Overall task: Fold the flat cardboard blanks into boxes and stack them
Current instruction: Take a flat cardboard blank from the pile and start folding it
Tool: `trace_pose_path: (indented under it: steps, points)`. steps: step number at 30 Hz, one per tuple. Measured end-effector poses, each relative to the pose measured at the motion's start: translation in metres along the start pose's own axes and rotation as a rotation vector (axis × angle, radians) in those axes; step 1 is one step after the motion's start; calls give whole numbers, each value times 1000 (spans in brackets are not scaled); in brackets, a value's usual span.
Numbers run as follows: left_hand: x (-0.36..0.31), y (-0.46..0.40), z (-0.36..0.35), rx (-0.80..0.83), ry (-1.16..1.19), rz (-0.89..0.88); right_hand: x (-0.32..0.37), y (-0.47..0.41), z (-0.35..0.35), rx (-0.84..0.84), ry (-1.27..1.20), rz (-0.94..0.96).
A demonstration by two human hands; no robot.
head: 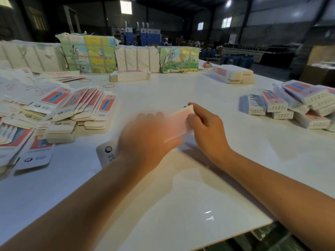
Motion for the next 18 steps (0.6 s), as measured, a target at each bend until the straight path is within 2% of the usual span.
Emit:
trace_pose_path:
  steps: [3, 7, 10, 13, 16, 18]
  points:
    - [0, 0, 1, 21, 13, 20, 3, 4, -8, 57, 114, 29]
    - [-2, 0, 2, 29, 4, 11, 1, 4, -12, 101, 131, -22]
    - [3, -3, -1, 25, -20, 6, -10, 2, -15, 142, -102, -171]
    - [15, -7, -5, 56, -20, 45, -18, 5, -31, 312, -373, -290]
    - [22, -6, -13, 90, -18, 14, -16, 12, -40, 448, -252, -283]
    - [16, -8, -9, 55, 54, -73, -11, 8, -35, 438, 26, -163]
Point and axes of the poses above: each hand's wrist, its own y-axis away from the middle knuckle, its own z-axis out of the back of the hand, x = y × z, the point moved 9 cm from there along -y, towards the middle knuckle, and after that the axes turned 10 degrees about -y, right-handed, at the moved point
